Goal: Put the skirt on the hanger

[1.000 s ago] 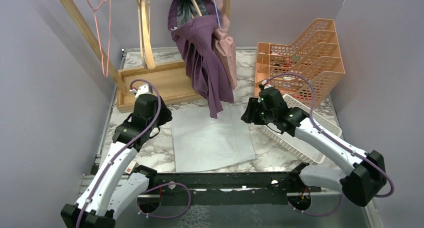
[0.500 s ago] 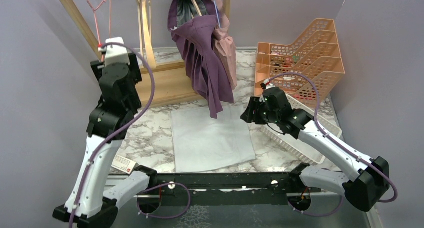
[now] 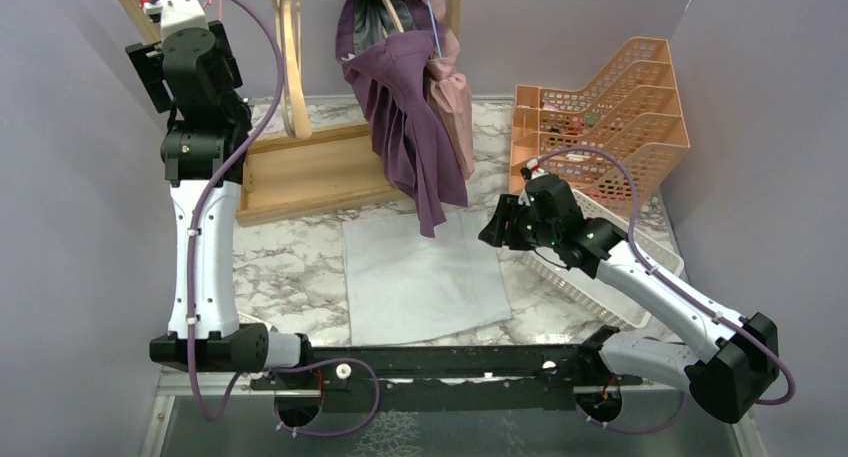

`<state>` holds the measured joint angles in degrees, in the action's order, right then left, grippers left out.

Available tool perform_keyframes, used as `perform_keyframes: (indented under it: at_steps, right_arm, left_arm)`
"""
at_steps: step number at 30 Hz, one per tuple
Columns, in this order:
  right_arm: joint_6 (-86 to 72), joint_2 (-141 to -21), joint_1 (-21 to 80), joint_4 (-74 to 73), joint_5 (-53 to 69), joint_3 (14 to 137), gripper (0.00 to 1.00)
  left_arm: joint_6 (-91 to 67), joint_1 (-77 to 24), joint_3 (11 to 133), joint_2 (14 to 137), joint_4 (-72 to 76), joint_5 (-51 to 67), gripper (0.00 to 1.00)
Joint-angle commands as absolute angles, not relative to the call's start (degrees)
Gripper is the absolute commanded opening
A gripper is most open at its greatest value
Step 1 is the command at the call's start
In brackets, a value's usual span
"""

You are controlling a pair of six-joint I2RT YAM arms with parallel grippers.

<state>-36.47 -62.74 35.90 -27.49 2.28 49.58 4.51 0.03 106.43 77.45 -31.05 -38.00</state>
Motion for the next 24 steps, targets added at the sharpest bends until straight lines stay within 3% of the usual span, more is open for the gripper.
perform_keyframes:
  at_steps: [1, 6, 9, 17, 20, 24]
  right_arm:
    - [-36.8, -63.7, 35.8, -26.6, 3.9, 49.9, 0.52]
    - [-36.9, -64.0, 35.8, -26.7, 4.1, 50.6, 0.52]
    - [-37.4, -63.6, 35.8, -26.1, 3.7, 50.0, 0.52]
    - [-37.0, -65.0, 35.8, -24.8, 3.4, 50.3, 0.52]
    - [-37.0, -65.4, 35.8, -24.4, 3.3, 50.5, 0.52]
    - [-37.1, -65.7, 35.8, -24.0, 3.1, 50.4, 0.52]
  left_arm:
    - [-2.1, 6.9, 109.9, 80.5, -34.7, -21.4, 0.79]
    - [-7.1, 14.7, 111.1, 83.8, -35.3, -7.8, 0.79]
    - [-8.9, 18.1, 111.7, 86.0, -35.4, -3.1, 0.74]
    - [-9.4, 20.8, 113.4, 89.0, -31.9, 14.4, 0.45]
    - [-8.7, 20.8, 113.3, 88.9, -31.2, 17.0, 0.23]
    - [-7.9, 20.8, 111.9, 87.4, -29.7, 17.1, 0.01]
